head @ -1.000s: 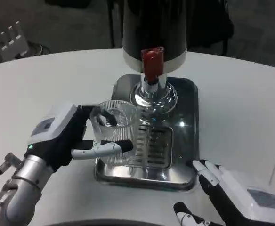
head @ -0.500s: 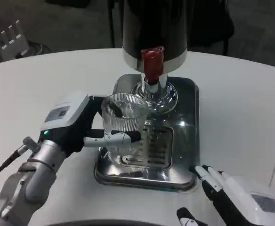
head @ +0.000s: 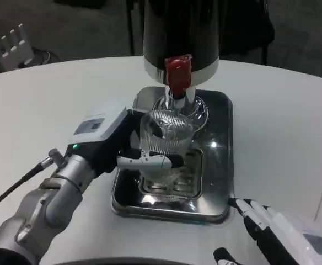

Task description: Grasp the cup under the faucet to collect the drink, then remove the cup.

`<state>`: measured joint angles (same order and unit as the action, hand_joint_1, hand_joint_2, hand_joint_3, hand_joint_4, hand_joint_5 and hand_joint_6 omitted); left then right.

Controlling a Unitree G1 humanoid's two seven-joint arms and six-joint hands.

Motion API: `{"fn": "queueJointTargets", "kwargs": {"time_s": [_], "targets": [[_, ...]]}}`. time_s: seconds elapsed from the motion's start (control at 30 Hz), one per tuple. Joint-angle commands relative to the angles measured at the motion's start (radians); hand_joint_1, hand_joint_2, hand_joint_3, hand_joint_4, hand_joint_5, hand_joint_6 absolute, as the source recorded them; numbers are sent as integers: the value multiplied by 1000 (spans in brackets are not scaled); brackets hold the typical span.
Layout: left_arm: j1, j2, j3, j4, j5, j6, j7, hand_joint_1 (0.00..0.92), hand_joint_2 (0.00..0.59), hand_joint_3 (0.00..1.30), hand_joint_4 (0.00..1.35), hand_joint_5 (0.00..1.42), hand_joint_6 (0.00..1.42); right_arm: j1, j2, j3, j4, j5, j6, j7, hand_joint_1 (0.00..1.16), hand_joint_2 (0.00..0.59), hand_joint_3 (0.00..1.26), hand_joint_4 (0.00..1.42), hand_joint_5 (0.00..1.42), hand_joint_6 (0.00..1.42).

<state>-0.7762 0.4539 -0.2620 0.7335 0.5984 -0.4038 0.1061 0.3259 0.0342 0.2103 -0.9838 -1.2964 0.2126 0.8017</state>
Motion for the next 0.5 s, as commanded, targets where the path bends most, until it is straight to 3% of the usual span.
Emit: {"fn": "queueJointTargets", "kwargs": {"time_s": [0.03, 0.13, 0.2, 0.3, 0.5], "targets": [[-21, 1, -6, -22, -10, 14, -37, 292, 147, 661, 702, 958, 1332, 15, 4, -5, -10, 13, -7, 2, 236, 459, 46, 0, 0, 16], [-18, 2, -9, -31, -5, 32, -55, 254, 130, 529, 479, 716, 1155, 19, 6, -4, -7, 18, -5, 1, 236, 459, 50, 0, 0, 16], [-15, 3, -8, -36, -8, 37, -65, 225, 126, 482, 443, 669, 1105, 20, 6, -3, -6, 18, -5, 0, 236, 459, 53, 0, 0, 17], [-12, 5, -7, -42, -9, 39, -73, 172, 110, 322, 271, 479, 860, 16, 8, -3, -2, 20, -5, -2, 236, 459, 58, 0, 0, 17], [-4, 10, -7, -59, -7, 45, -83, 153, 105, 268, 198, 387, 749, 5, 10, -3, 7, 23, -3, -2, 237, 459, 72, 0, 0, 28]]}}
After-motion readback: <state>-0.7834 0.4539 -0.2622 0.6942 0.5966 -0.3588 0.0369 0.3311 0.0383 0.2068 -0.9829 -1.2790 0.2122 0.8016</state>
